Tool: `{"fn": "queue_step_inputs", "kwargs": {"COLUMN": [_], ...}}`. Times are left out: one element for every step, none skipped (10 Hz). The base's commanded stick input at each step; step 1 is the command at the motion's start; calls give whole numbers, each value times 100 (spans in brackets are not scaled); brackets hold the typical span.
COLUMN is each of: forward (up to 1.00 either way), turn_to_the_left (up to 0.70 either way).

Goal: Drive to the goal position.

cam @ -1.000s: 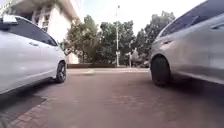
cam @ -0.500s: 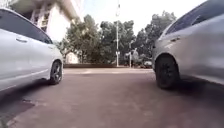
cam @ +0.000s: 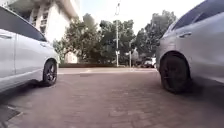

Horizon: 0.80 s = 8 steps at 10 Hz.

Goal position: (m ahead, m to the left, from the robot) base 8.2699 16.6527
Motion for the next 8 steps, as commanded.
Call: {"fn": "queue_step_inputs", "kwargs": {"forward": [70, 70, 70, 70, 70, 70, 70, 70], "turn_to_the_left": [0, 0, 0, 0, 0, 0, 0, 0]}}
